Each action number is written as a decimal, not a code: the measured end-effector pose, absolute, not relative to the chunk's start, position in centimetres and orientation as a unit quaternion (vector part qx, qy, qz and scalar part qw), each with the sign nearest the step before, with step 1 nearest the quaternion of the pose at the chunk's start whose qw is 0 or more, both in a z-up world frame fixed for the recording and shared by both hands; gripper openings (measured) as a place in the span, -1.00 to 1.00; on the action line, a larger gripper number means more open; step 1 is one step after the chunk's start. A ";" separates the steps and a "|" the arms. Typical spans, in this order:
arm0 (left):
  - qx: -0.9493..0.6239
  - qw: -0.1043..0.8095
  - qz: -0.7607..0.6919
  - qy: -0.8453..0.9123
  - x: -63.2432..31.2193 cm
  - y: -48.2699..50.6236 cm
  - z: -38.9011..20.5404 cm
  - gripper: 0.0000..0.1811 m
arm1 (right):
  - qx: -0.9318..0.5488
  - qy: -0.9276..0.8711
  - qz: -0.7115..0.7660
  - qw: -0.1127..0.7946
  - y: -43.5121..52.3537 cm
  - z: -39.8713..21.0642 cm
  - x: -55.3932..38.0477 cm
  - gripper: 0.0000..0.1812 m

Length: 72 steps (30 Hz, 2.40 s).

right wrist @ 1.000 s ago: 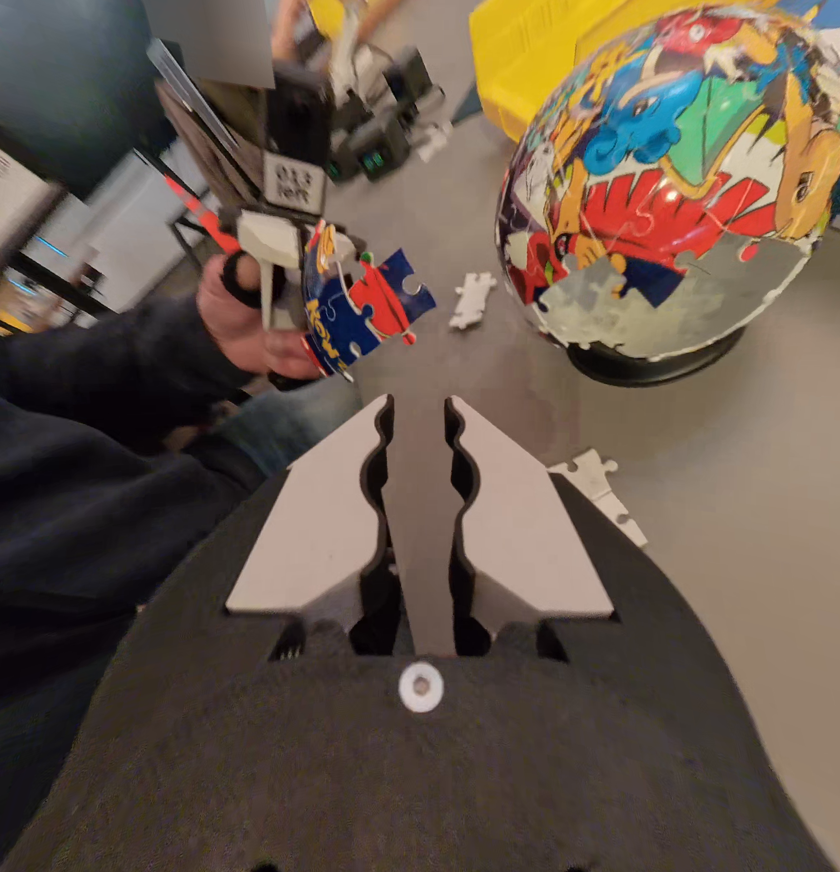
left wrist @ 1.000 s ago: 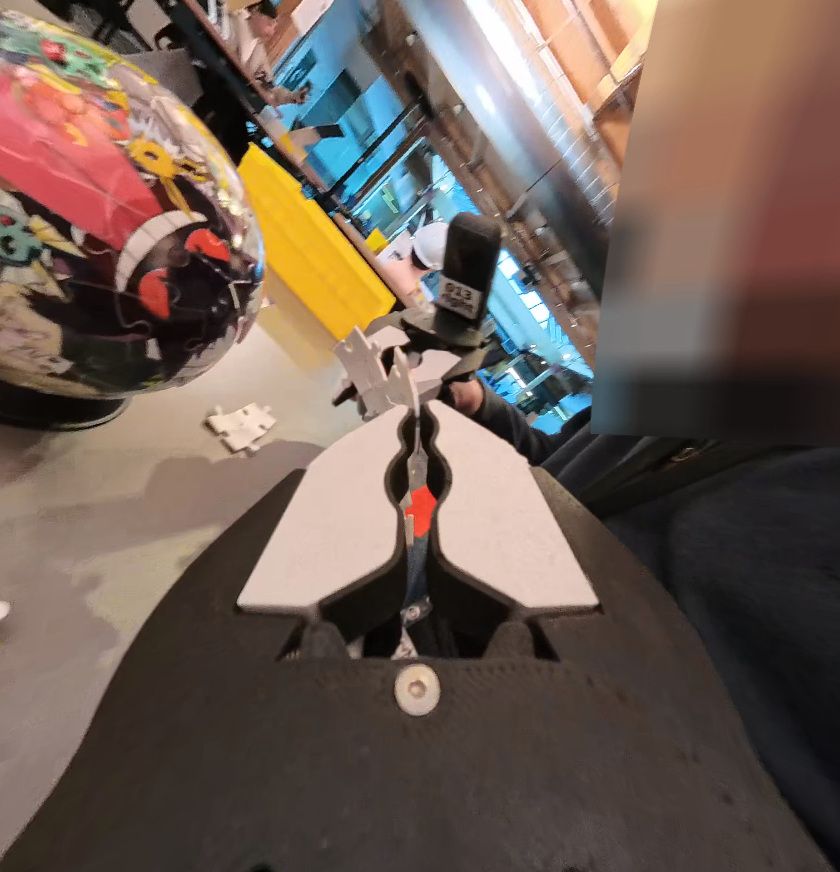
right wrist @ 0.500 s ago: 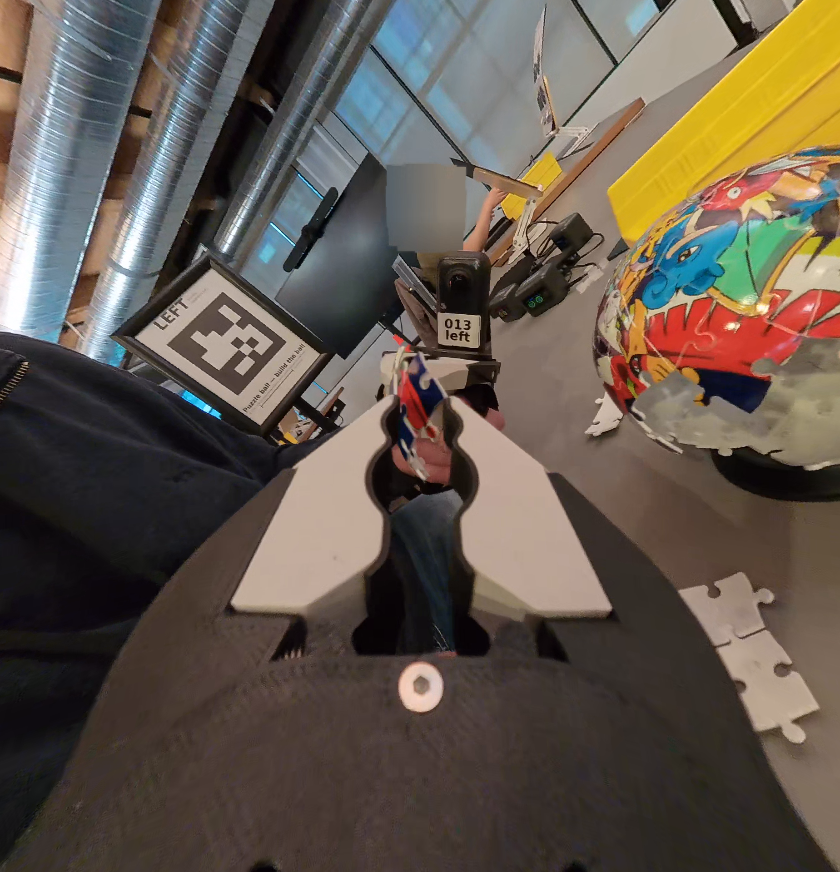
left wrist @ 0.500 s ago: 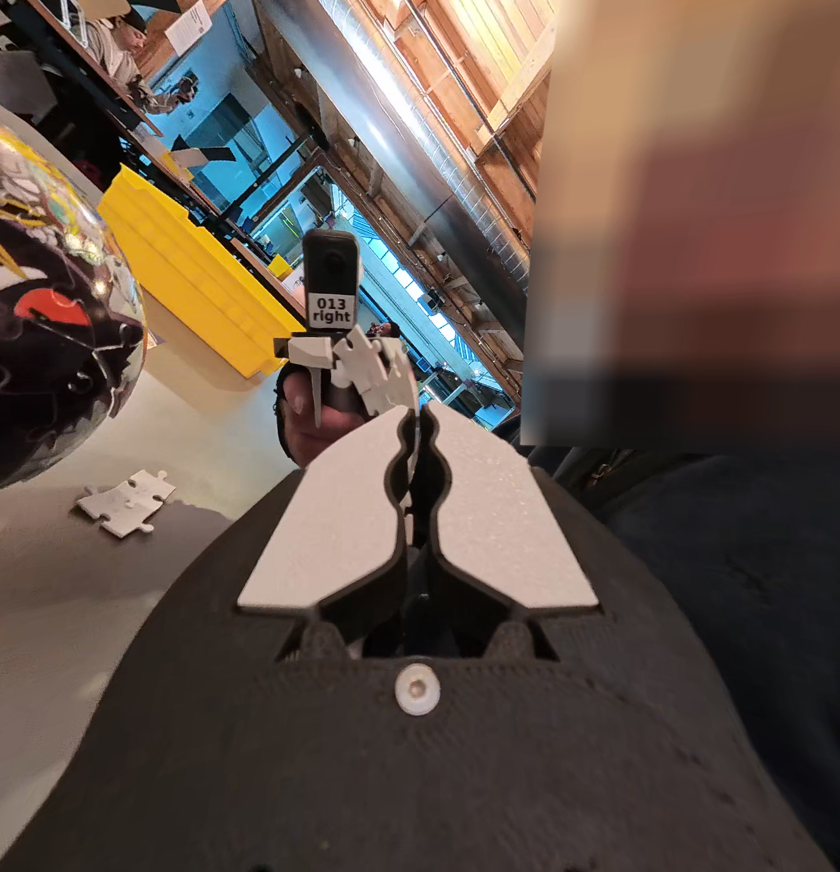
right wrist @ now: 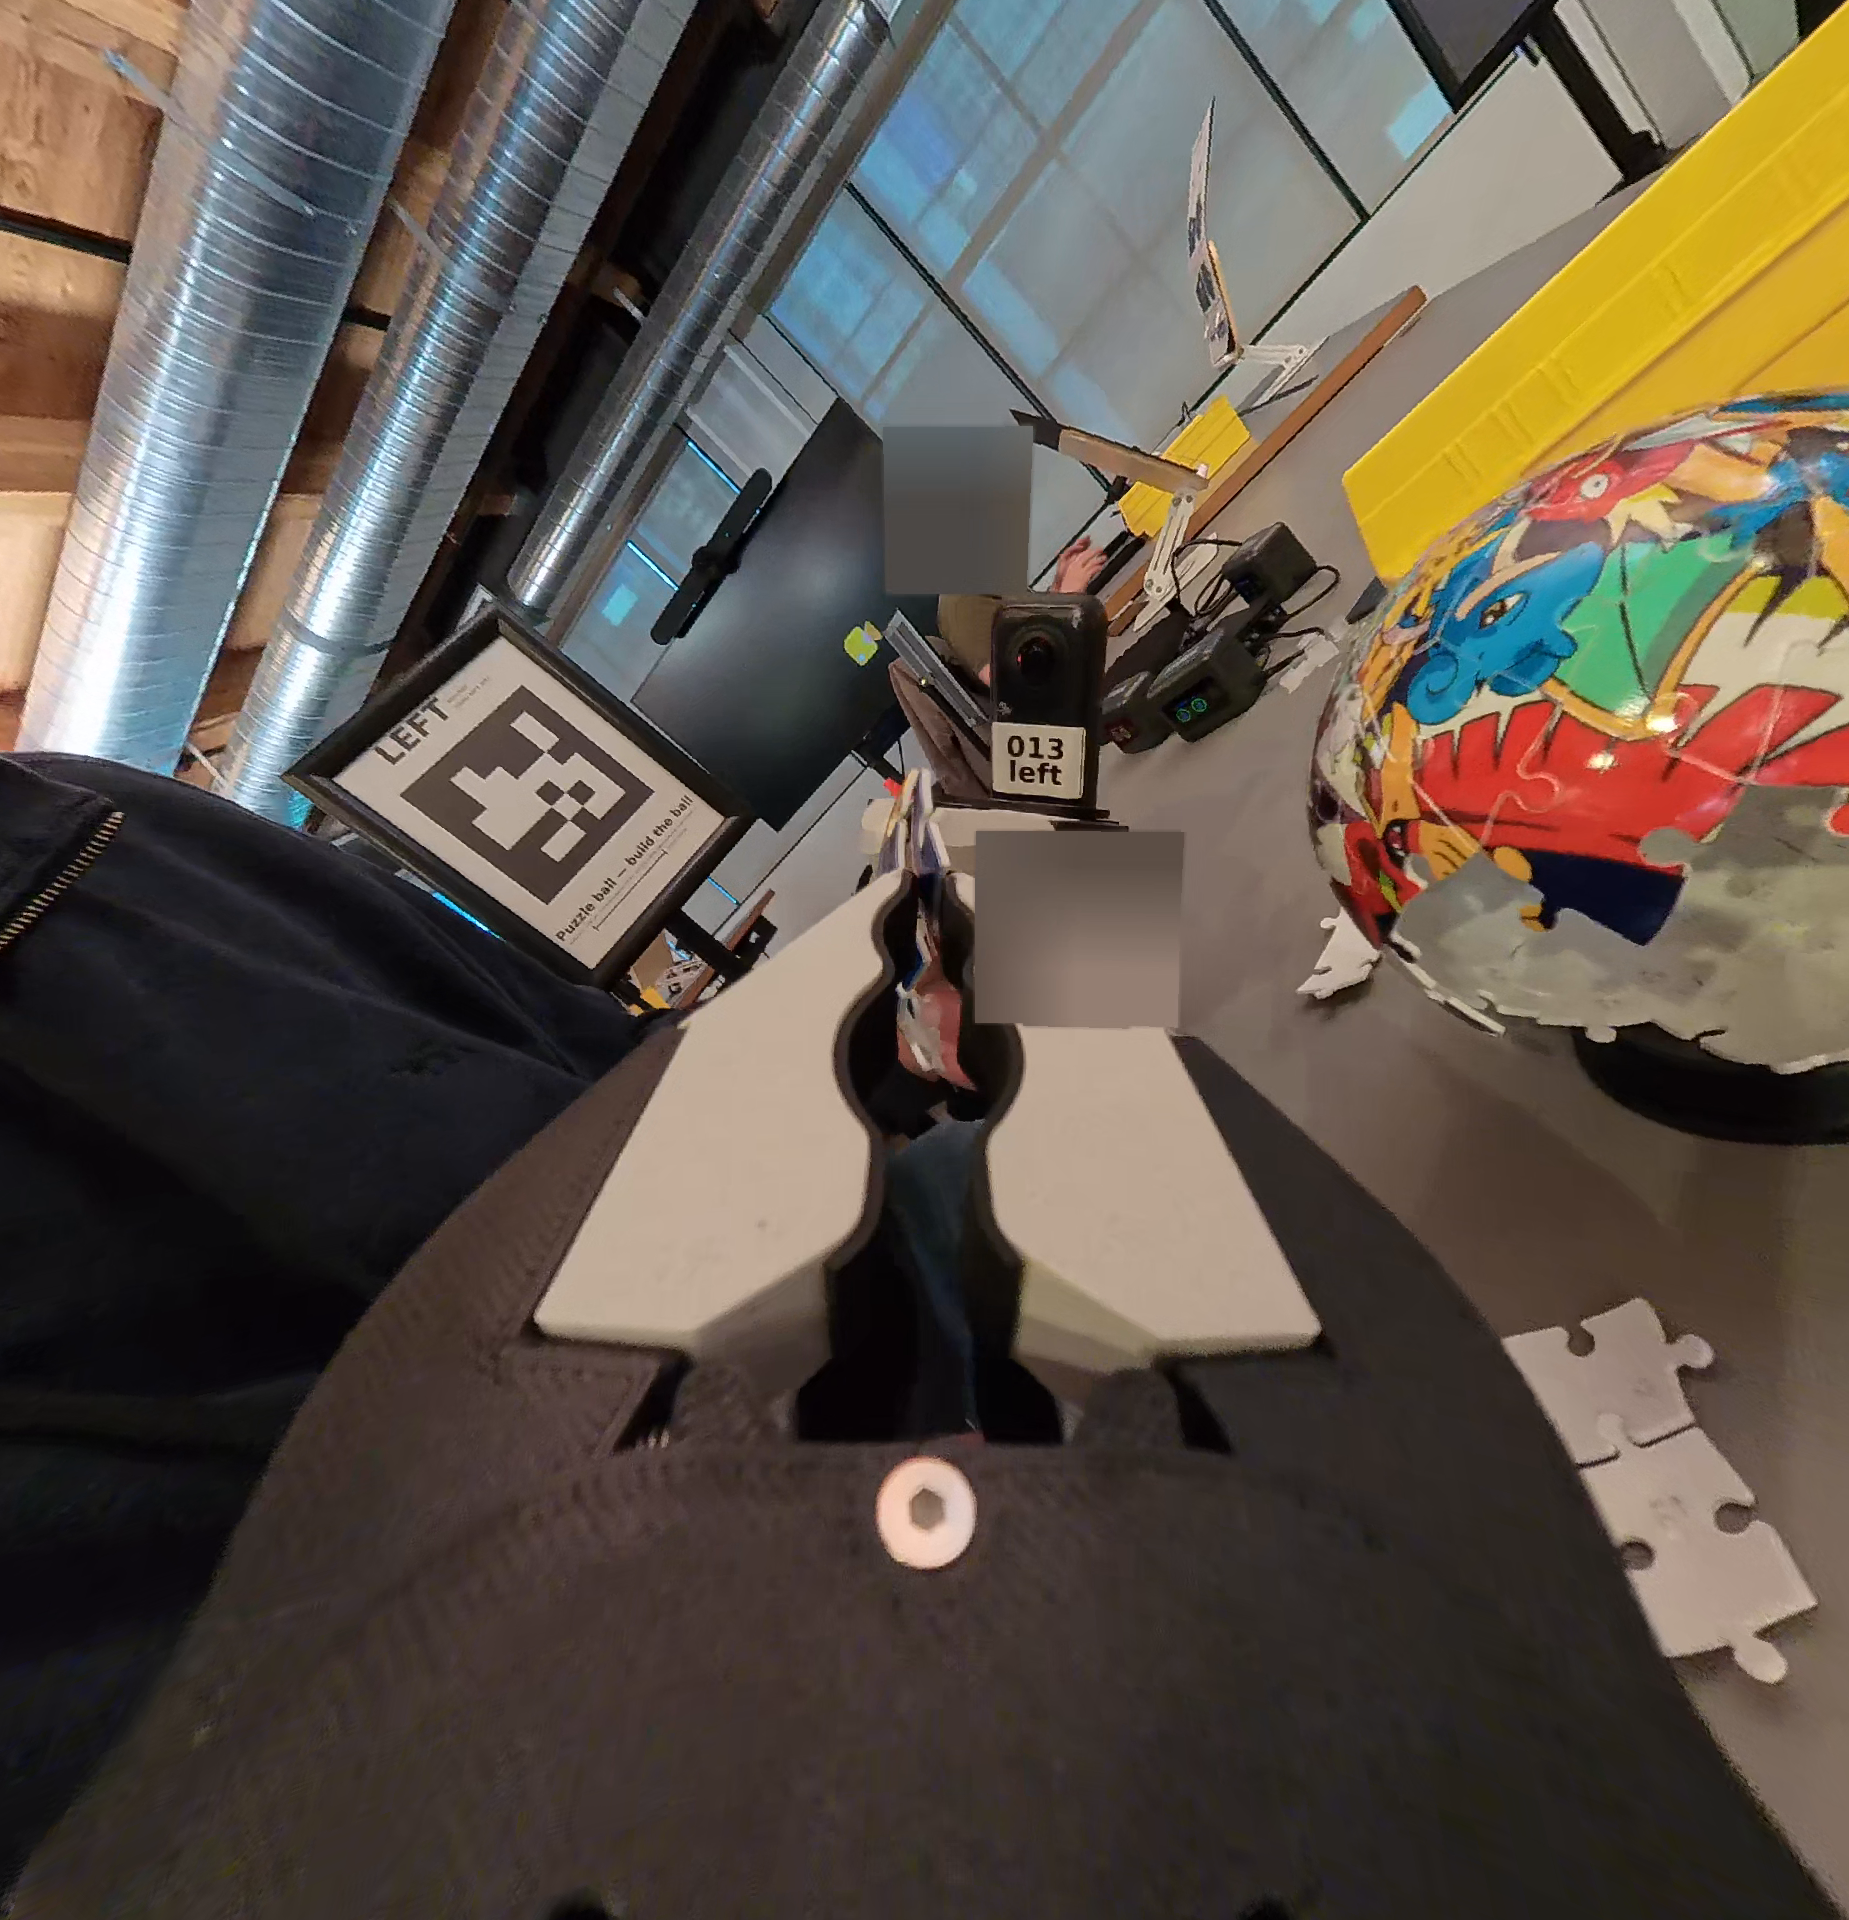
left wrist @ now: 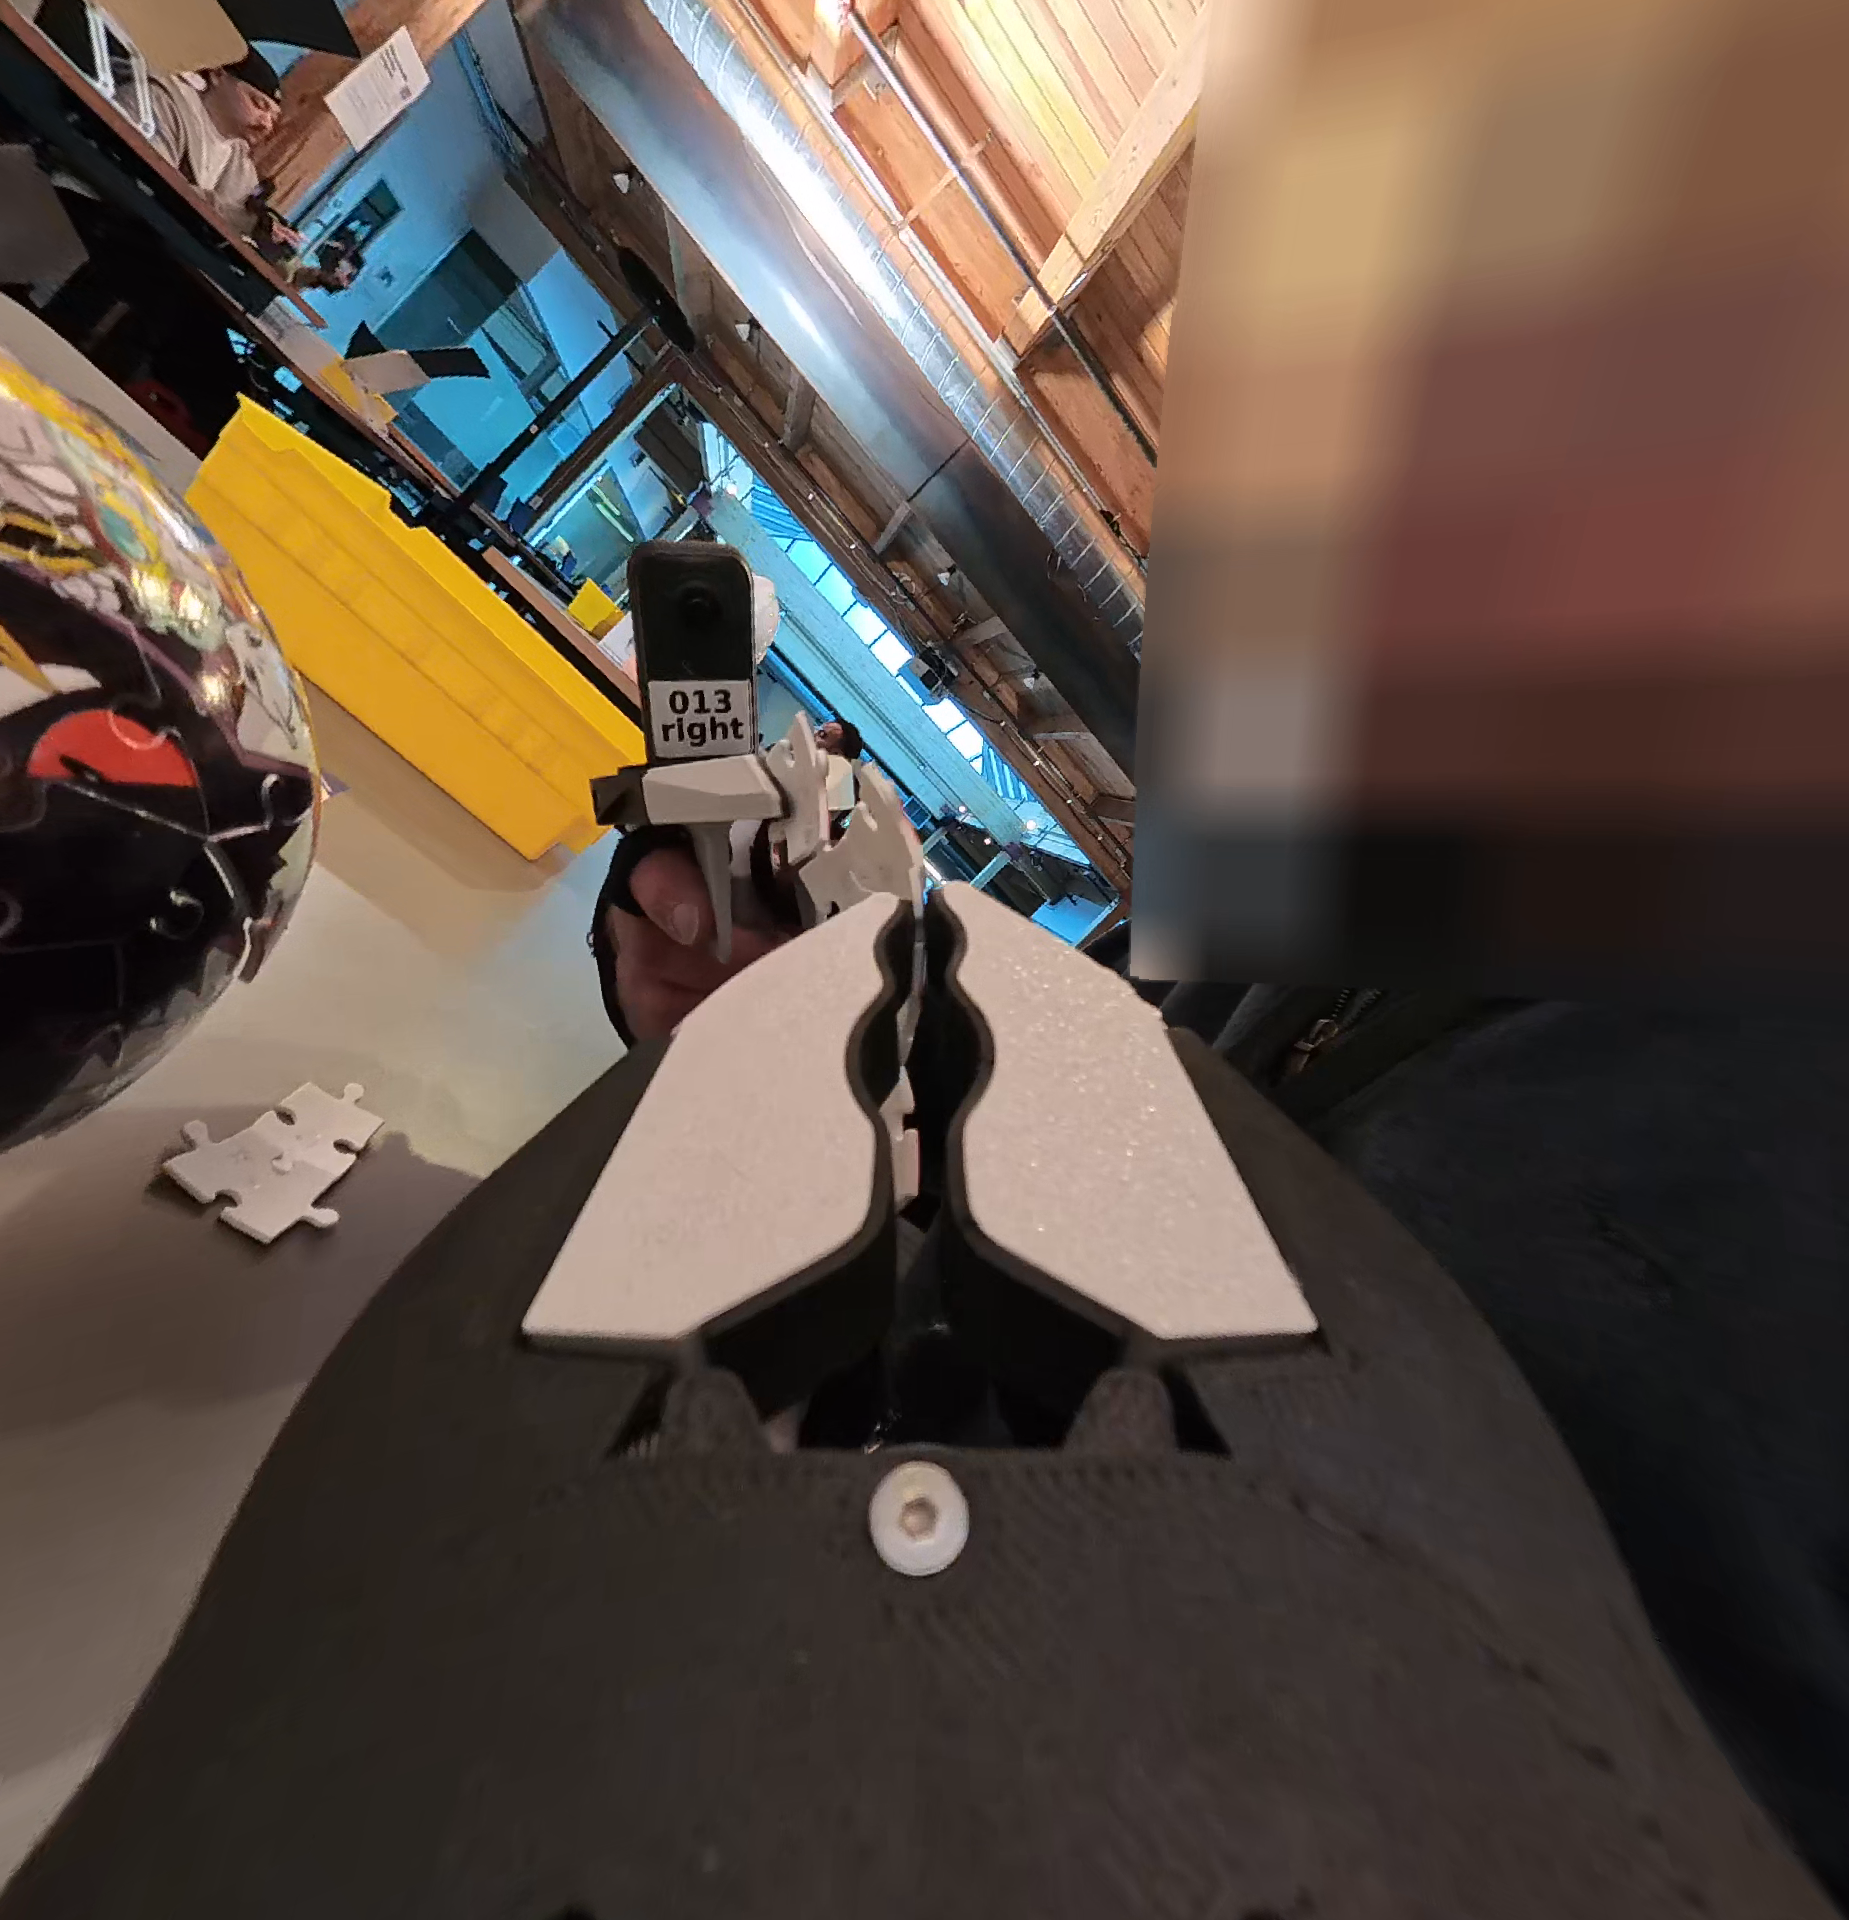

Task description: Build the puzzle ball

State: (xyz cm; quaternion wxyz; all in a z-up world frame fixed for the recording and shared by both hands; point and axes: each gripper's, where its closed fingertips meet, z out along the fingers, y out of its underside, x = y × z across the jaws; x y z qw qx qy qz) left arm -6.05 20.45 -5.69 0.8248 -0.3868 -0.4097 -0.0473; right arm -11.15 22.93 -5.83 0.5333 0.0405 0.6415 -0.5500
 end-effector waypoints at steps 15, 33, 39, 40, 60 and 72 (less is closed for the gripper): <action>-0.403 0.818 -0.037 -0.409 -6.4 20.4 -5.7 -0.98 | 0.015 0.672 -0.568 0.476 23.0 -5.6 -11.6 -1.00; -0.477 0.752 -0.047 -0.453 -7.4 22.0 -8.4 -0.98 | -0.133 0.887 -0.347 0.273 30.6 -14.5 -16.9 -1.00; -0.525 0.710 -0.050 -0.467 -8.2 23.3 -9.5 -0.98 | -0.307 0.926 -0.048 0.214 36.1 -19.2 -18.7 -1.00; -0.528 0.707 -0.054 -0.468 -8.2 23.6 -9.6 -0.98 | -0.329 0.917 -0.001 0.223 36.6 -19.5 -18.6 -1.00; -0.556 0.660 -0.120 -0.491 -8.7 26.0 -12.7 -0.98 | -0.293 0.875 -0.262 0.284 30.4 -16.8 -12.0 -0.59; -0.584 0.672 -0.139 -0.434 -9.2 27.7 -11.6 -0.98 | -0.224 0.741 -0.361 0.520 29.4 -13.1 -8.8 -1.00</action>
